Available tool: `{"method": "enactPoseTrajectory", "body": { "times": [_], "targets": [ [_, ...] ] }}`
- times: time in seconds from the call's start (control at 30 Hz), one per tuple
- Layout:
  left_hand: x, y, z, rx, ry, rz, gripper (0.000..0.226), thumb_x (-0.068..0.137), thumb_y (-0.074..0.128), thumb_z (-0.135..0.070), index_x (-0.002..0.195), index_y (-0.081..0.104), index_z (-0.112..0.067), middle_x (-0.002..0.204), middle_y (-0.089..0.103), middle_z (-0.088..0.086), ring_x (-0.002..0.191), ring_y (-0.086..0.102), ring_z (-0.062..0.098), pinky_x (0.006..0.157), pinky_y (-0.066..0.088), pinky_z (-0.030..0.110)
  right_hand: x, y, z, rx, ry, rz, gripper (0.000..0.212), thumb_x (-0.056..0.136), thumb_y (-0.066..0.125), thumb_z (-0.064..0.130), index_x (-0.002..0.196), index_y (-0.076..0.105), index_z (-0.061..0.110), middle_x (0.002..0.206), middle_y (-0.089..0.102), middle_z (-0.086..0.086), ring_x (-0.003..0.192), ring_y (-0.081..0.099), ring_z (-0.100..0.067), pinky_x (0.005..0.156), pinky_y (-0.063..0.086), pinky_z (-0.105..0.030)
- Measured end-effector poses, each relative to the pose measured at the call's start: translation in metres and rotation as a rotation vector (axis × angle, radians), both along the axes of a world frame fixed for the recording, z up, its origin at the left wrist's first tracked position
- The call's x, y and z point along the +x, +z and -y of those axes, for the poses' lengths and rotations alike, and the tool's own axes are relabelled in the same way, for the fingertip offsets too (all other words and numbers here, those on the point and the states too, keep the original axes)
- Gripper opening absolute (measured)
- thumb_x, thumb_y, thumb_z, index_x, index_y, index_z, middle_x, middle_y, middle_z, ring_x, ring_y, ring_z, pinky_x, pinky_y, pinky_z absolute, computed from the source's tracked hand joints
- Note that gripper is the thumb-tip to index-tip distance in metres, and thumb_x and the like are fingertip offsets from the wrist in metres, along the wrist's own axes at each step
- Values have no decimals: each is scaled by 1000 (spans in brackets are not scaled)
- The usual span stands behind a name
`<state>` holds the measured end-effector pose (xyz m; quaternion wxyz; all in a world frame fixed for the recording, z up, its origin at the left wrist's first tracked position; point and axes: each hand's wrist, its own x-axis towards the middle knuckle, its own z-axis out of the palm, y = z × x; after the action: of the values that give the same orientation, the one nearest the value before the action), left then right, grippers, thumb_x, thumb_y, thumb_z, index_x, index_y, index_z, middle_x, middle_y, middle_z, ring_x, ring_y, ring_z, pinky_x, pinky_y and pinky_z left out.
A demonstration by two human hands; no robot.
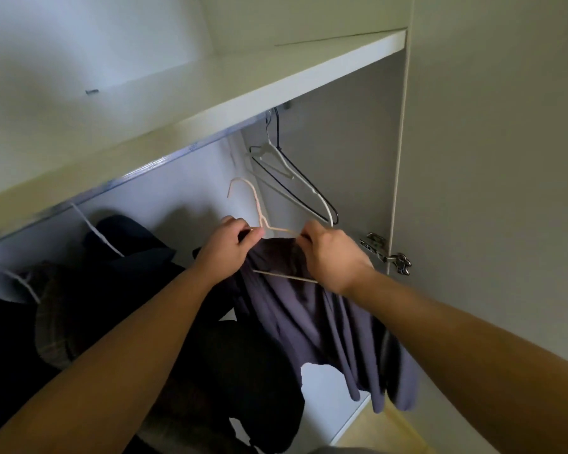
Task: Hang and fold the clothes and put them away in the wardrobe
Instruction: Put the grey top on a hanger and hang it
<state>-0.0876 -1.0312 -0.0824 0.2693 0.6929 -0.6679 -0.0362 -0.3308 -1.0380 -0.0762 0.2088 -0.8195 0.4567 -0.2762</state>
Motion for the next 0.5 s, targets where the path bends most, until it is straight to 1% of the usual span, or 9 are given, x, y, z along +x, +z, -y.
{"method": "enactPoseTrajectory", "body": {
  "times": [0.07, 0.13, 0.2, 0.3, 0.33, 0.4, 0.47, 0.5],
  "targets": [
    [10, 1, 7, 20, 5, 43, 32, 100, 57, -42, 80, 52, -18, 91, 51, 1, 80, 51, 17, 71, 29, 27, 5, 0, 4, -17, -34, 35, 21, 105, 43, 36, 98, 51, 18, 98, 67, -15, 85, 62, -43, 68, 50, -44],
    [16, 3, 14, 43, 37, 86, 29, 103, 53, -36, 82, 52, -17, 92, 50, 3, 85, 54, 24, 70, 28, 28, 10, 0, 7, -27, -44, 57, 20, 104, 43, 36, 97, 50, 18, 98, 67, -14, 85, 62, -42, 68, 50, -44],
    [19, 7, 21, 56, 76, 128, 32, 105, 48, -37, 83, 54, -15, 91, 53, 4, 86, 55, 26, 70, 29, 31, 15, 0, 10, -32, -50, 54, 20, 104, 42, 36, 96, 48, 20, 98, 65, -11, 85, 61, -40, 68, 51, -45],
    [25, 17, 28, 54, 136, 146, 38, 104, 45, -42, 82, 56, -13, 88, 57, 5, 82, 55, 26, 67, 31, 33, 26, 2, 13, -40, -79, 63, 20, 104, 39, 37, 97, 47, 20, 85, 56, -4, 73, 52, -35, 62, 43, -39],
    [27, 21, 29, 43, 149, 146, 40, 104, 46, -43, 83, 58, -11, 86, 58, 5, 80, 54, 26, 64, 31, 33, 30, 4, 13, -51, -89, 70, 21, 104, 39, 37, 97, 47, 19, 83, 55, -3, 71, 50, -33, 61, 41, -38],
    [31, 31, 32, 9, 172, 111, 41, 103, 49, -42, 81, 59, -9, 76, 57, 4, 75, 55, 27, 60, 31, 35, 40, 11, 13, -80, -99, 87, 23, 105, 38, 37, 97, 47, 18, 85, 59, -6, 69, 50, -32, 59, 40, -37],
    [36, 41, 36, -46, 202, 37, 38, 101, 55, -40, 76, 58, -11, 67, 53, -1, 73, 55, 27, 61, 33, 34, 50, 20, 13, -83, -91, 100, 24, 106, 36, 37, 98, 46, 17, 91, 62, -8, 72, 53, -32, 60, 41, -37],
    [39, 45, 38, -81, 213, 16, 35, 100, 57, -40, 76, 59, -14, 66, 53, -3, 73, 55, 26, 62, 33, 33, 55, 25, 13, -73, -81, 106, 24, 106, 35, 37, 99, 46, 17, 92, 62, -8, 74, 54, -31, 60, 41, -38]
  ]
}}
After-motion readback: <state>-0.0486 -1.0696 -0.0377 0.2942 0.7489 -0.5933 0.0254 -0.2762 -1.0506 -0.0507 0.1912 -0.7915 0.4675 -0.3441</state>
